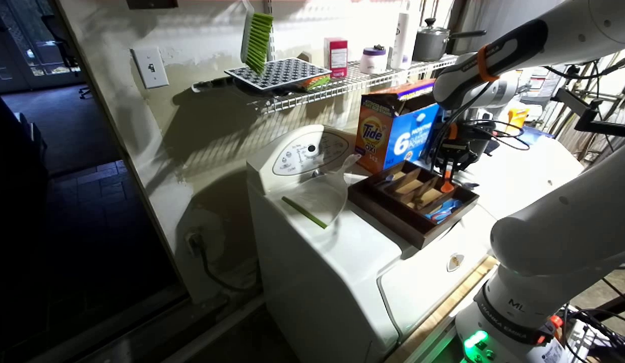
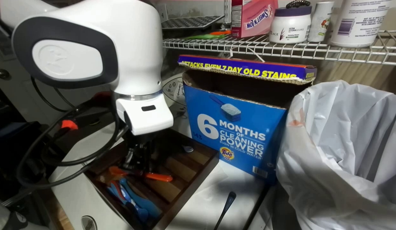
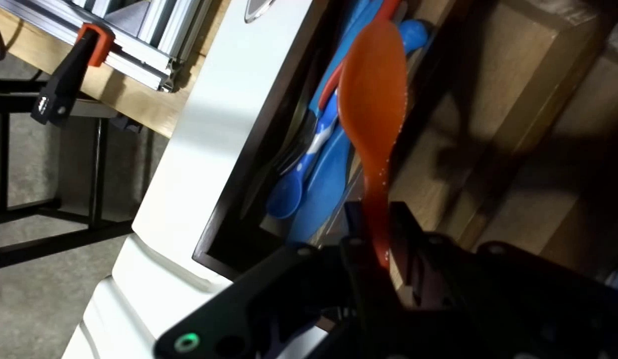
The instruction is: Put the spoons in the cutlery rack
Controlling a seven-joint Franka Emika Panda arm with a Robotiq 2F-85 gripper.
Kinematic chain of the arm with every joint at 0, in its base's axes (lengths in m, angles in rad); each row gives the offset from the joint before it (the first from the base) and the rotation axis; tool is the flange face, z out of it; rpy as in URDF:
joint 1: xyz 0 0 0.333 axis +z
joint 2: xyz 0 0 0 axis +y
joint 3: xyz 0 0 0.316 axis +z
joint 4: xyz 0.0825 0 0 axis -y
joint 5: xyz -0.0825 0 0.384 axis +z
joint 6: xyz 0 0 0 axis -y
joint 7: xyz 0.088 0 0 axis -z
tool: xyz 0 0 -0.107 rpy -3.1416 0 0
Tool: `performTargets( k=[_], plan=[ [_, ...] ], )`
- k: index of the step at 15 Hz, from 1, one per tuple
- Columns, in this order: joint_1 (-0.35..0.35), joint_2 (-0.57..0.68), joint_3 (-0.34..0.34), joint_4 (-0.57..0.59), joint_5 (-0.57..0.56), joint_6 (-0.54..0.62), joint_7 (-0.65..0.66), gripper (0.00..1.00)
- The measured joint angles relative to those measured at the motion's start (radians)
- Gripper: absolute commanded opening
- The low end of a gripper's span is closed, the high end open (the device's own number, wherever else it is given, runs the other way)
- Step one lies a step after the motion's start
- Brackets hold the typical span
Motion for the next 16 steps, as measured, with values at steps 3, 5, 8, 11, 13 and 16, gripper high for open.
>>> performTargets(
  k=[3,5,8,11,13,16],
  plan=[
    [0.0,-0.001,0.006,-0.011,0.004,0.0,0.046,0.04],
    [0.0,-0.001,0.006,-0.016,0.006,0.001,0.085,0.04],
    [0.0,0.0,0.006,-0.017,0.011,0.008,0.117,0.04],
    [0.0,0.003,0.006,-0.017,0.021,0.026,0.13,0.04],
    [0.002,0.007,0.006,-0.017,0.038,0.033,0.13,0.04],
    [0.015,0.018,0.006,-0.017,0.07,0.039,0.13,0.04]
  ],
)
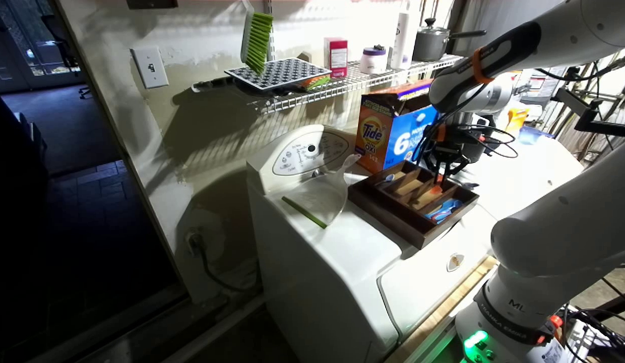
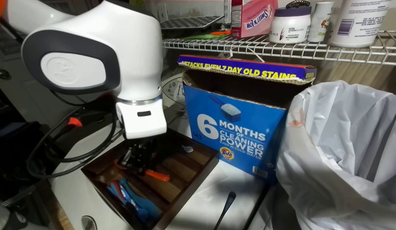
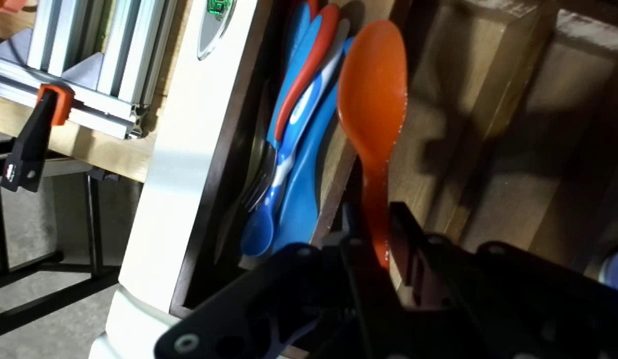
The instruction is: Put the spoons in the cutlery rack
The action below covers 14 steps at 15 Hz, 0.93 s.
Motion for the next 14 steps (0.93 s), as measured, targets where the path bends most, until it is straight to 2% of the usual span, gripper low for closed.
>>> performTargets(
  k=[5,14],
  plan=[
    [0.025,0.033,0.0,0.0,0.038,0.006,0.0,0.04],
    [0.027,0.073,-0.003,0.0,0.041,0.007,0.022,0.04]
  ],
)
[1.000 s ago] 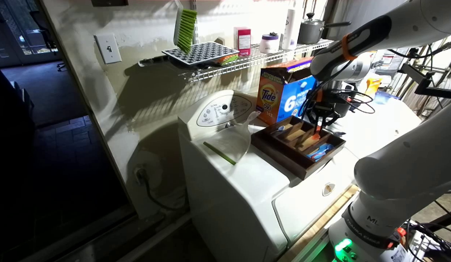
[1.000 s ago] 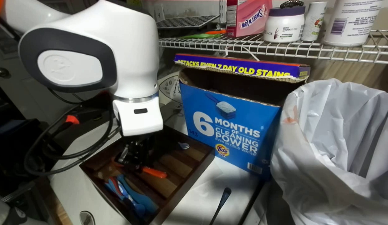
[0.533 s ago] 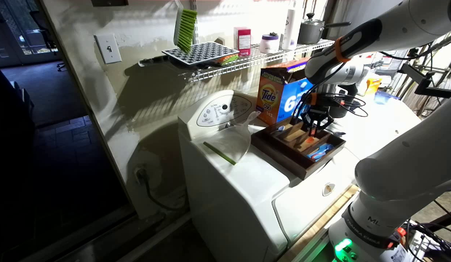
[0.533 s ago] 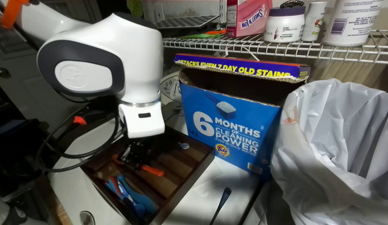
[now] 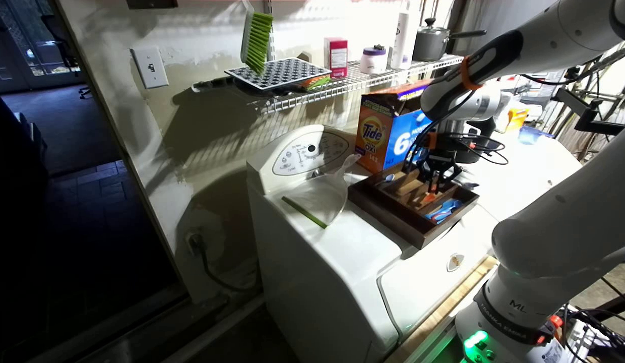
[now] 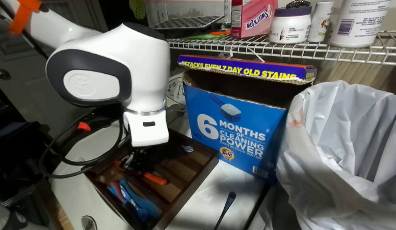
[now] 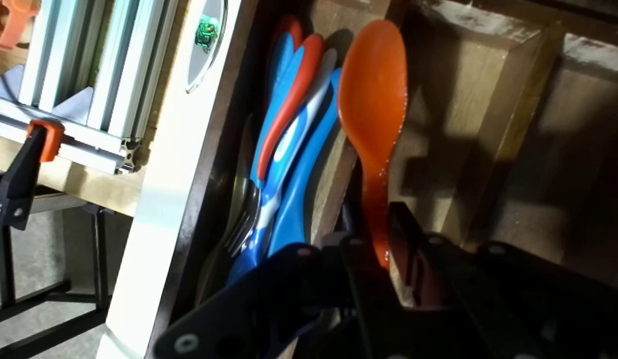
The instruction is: Put the spoons in the cutlery rack
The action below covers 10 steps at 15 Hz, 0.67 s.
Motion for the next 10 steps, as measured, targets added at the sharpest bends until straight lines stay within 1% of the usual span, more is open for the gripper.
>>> performTargets(
  k=[10],
  plan=[
    [-0.001,0.037,-0.012,0.003,0.0,0.054,0.057,0.04]
  ],
)
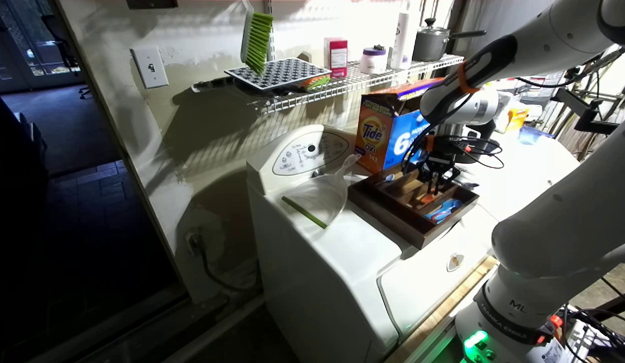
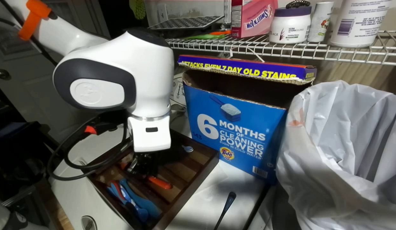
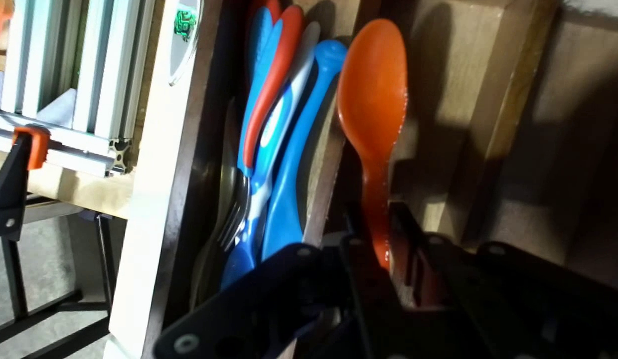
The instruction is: Put the spoons in the cutlery rack
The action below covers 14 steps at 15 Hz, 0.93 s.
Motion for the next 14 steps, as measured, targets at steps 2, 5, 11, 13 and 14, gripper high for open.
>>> performTargets(
  k=[2,5,11,13,14],
  plan=[
    [0.0,0.008,0.0,0.001,0.0,0.007,0.004,0.42],
    [0.0,0.017,0.0,0.001,0.0,0.021,0.006,0.56],
    [-0.002,0.002,-0.004,-0.008,-0.01,0.05,0.006,0.95],
    [-0.004,-0.015,-0.012,-0.018,-0.038,0.051,-0.007,1.0],
    [-0.005,-0.027,-0.015,-0.019,-0.052,0.061,-0.024,1.0]
  ],
)
